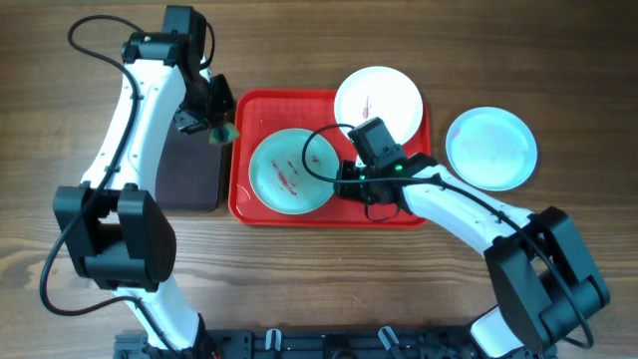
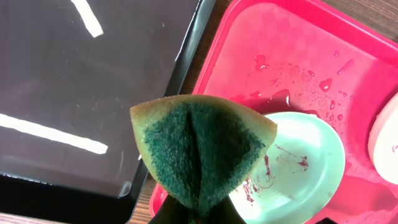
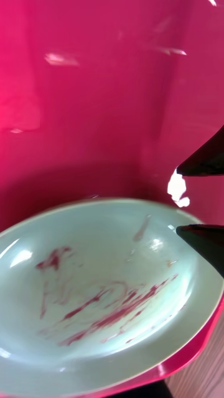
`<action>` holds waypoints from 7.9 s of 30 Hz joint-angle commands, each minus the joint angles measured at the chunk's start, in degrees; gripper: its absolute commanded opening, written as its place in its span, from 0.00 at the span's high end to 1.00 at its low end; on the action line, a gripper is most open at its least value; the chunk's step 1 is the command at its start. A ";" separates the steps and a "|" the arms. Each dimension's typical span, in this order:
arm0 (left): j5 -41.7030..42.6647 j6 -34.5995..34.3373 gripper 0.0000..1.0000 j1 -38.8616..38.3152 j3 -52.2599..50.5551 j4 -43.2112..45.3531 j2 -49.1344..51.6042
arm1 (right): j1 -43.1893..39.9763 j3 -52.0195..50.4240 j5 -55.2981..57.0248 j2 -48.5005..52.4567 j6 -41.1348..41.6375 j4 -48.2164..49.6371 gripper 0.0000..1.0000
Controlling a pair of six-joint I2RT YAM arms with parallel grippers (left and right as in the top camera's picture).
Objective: Clean dirty plates on tray and stack at the side
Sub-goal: 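Grasp the front-right plate rim and drag it toward the tray's left side, then lower the sponge with the left gripper onto the held plate, then scrub the plate with the sponge while the right gripper pins its rim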
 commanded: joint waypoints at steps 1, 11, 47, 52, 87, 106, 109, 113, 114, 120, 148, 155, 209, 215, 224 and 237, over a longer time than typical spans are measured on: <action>0.52 0.50 0.96 0.00 -0.04 0.44 -1.07 | 0.83 -0.15 -0.92 0.87 2.89 -0.28 0.74; 0.52 0.50 0.96 0.00 -0.04 1.55 -1.05 | 0.98 -0.15 -1.36 4.94 6.27 3.85 0.77; 1.97 1.16 0.96 -9.44 -0.04 -0.92 5.40 | -1.07 0.42 -0.17 8.15 -0.26 13.55 0.96; 1.95 1.16 0.96 -10.75 -0.04 -0.90 5.99 | -1.07 0.46 -4.31 8.15 -5.11 15.96 0.78; 0.98 0.92 0.96 -12.31 -7.10 3.61 6.01 | -0.96 0.50 -0.92 10.84 -7.15 19.28 0.96; 6.12 1.18 0.96 -17.77 -29.00 23.56 6.01 | -0.96 0.50 -1.33 10.84 -7.17 19.17 0.96; 6.97 1.20 0.96 -20.48 -29.42 27.65 6.01 | -0.96 0.50 -1.33 10.84 -7.17 19.19 0.96; 6.03 1.14 0.96 -23.74 -29.53 32.54 6.01 | -0.96 0.50 -1.33 10.82 -7.17 19.12 0.95; 5.09 1.05 0.96 -24.26 -29.53 33.40 6.01 | -0.96 0.50 -1.33 10.82 -7.17 19.10 0.96; -4.74 -6.47 0.96 -24.22 -29.53 35.21 6.01 | -0.96 0.50 -1.33 10.84 -7.17 19.06 0.96; 14.19 -3.10 0.96 -20.55 -30.10 20.92 6.01 | -1.25 0.50 -1.36 10.82 -6.71 19.06 0.96; 15.37 -3.15 0.96 -24.70 -31.76 24.57 6.01 | -1.36 0.50 -1.33 10.82 -6.73 19.06 0.96; 23.52 1.14 0.96 -16.48 -34.05 38.58 5.92 | -1.36 0.50 -1.40 10.84 -6.71 18.91 0.96; 34.80 0.90 0.96 -15.76 -34.05 43.41 5.92 | -1.36 0.50 -1.79 10.82 -6.75 18.86 0.96; 13.35 -9.92 0.96 -15.52 -34.05 46.34 5.92 | -1.36 0.50 -1.81 10.82 -6.78 18.80 0.95; -17.07 -21.86 0.96 -10.73 -34.05 33.77 5.90 | -1.36 0.50 -1.81 10.82 -6.75 18.78 0.96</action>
